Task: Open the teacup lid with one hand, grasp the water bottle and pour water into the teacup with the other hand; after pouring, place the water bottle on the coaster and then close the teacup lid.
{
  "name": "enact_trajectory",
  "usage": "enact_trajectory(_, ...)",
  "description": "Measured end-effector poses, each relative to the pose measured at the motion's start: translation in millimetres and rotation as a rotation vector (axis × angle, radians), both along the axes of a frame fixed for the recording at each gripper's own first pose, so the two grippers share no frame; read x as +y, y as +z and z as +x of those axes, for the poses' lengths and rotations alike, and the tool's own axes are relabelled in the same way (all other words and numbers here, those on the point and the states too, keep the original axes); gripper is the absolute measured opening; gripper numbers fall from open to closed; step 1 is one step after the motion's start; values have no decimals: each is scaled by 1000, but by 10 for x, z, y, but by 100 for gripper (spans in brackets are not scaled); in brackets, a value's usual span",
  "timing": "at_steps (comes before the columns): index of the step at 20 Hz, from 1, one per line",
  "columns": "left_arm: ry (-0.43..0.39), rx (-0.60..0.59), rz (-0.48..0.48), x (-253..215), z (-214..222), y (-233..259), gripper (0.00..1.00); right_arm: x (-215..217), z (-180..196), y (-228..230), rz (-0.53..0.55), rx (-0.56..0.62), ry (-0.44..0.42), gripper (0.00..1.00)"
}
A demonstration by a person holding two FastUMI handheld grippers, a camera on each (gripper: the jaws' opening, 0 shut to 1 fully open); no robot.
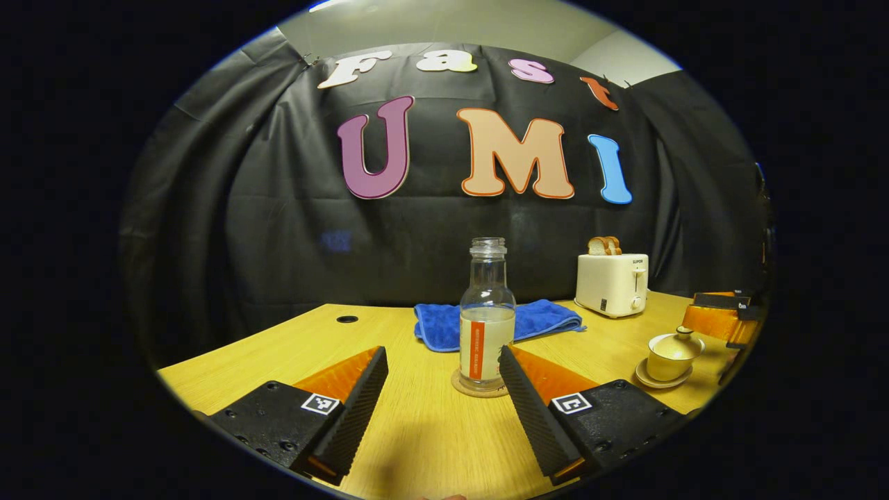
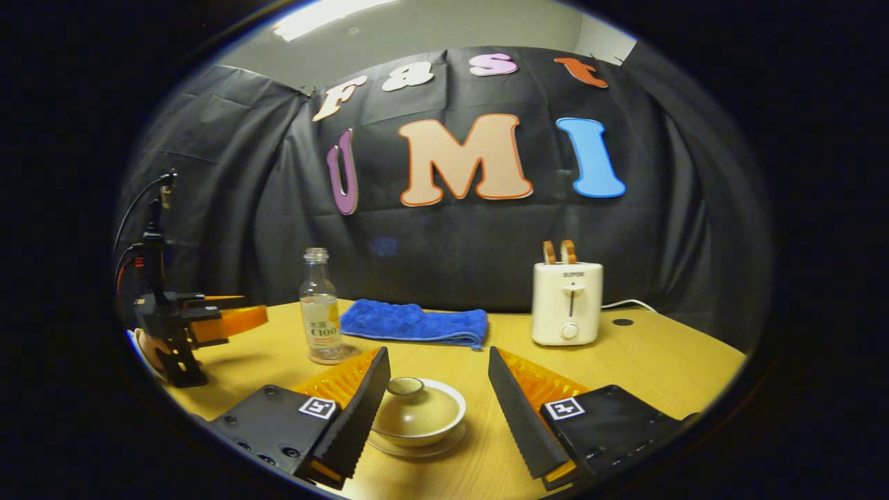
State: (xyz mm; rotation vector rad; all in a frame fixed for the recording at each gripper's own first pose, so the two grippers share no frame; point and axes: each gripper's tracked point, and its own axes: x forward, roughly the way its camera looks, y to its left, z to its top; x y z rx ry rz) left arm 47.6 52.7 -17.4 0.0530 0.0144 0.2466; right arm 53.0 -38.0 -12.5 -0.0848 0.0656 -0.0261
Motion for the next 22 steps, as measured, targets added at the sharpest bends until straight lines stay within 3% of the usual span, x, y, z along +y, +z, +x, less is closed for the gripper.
enact_trajectory(4, 54, -4, 4, 40, -138, 3, 94, -287, -185, 58, -15, -21, -147, 89)
enact_trajectory(9, 184, -3, 6, 260, -236, 4, 95, -686, -380, 127, -35, -47, -346, 92)
enact_trajectory(13, 226, -7, 8, 316, -278, 12, 95, -907, -469, 168, -48, -63, -467, 92)
enact_trajectory(15, 225, -7, 8, 313, -278, 9, 95, -916, -475, 166, -51, -65, -483, 89)
enact_trajectory(22, 207, -7, 8, 285, -265, 11, 95, -930, -472, 161, -50, -66, -483, 92)
